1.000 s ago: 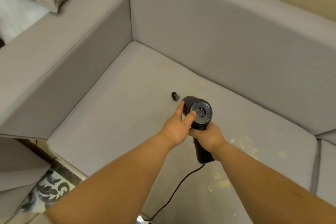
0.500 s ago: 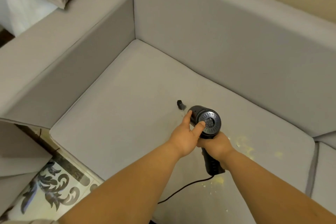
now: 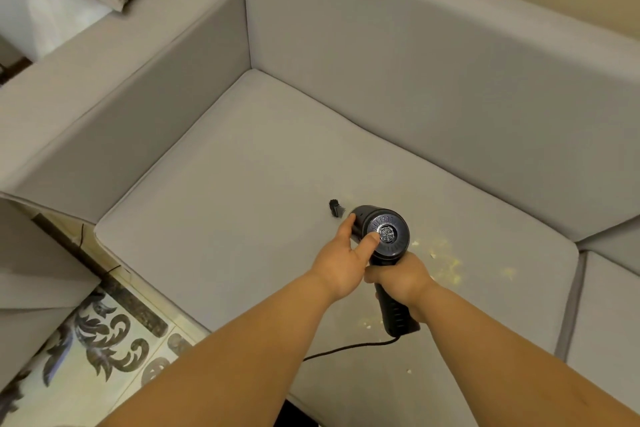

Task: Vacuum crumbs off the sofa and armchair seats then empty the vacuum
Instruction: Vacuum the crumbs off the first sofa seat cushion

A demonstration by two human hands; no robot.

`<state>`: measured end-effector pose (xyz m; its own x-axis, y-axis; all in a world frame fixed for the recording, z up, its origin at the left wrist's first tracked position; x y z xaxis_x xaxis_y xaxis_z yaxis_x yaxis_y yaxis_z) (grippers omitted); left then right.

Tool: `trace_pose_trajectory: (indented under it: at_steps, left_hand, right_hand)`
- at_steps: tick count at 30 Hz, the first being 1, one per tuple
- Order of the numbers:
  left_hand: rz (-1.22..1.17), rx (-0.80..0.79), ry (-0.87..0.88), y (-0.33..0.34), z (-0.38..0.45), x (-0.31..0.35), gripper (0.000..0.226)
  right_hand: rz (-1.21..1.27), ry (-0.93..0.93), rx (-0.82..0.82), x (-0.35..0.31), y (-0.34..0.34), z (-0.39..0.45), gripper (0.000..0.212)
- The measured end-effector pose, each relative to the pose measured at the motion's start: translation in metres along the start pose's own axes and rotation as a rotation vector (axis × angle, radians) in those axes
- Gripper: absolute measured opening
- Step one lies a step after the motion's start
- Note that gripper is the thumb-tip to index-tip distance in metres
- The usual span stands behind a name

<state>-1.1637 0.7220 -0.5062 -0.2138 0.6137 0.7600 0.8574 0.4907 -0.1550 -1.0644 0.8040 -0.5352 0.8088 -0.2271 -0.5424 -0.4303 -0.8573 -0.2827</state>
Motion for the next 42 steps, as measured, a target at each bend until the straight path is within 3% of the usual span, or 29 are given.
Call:
trace_pose_trajectory:
  at_steps: [9, 21, 42]
  left_hand:
    - [0.002, 0.03, 0.027, -0.002, -0.006, 0.011, 0.066]
    - [0.054, 0.05, 0.043, -0.079, 0.055, 0.026, 0.067]
    - [0.011, 0.007, 0.0, -0.007, -0.025, -0.022, 0.068]
  right_hand:
    - [-0.076, -0.032, 0.087, -0.012, -0.01, -0.012, 0.031]
    - [-0.056, -0.069, 0.087, -0.088, 0.028, 0.037, 0.034]
    - [-0.135, 0.003, 0.046, 0.001, 0.011, -0.034, 0.027]
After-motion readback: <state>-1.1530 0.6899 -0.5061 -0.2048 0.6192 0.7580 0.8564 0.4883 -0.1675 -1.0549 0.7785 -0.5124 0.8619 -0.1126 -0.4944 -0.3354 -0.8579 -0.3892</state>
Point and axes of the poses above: each hand's wrist, its own z-axis towards the middle knuckle, its own y-axis out of the palm, x = y × z, the point moved 5 cm from there along z, towards the middle knuckle, and after that the axes turned 3 degrees about -z, right-handed, at the moved point
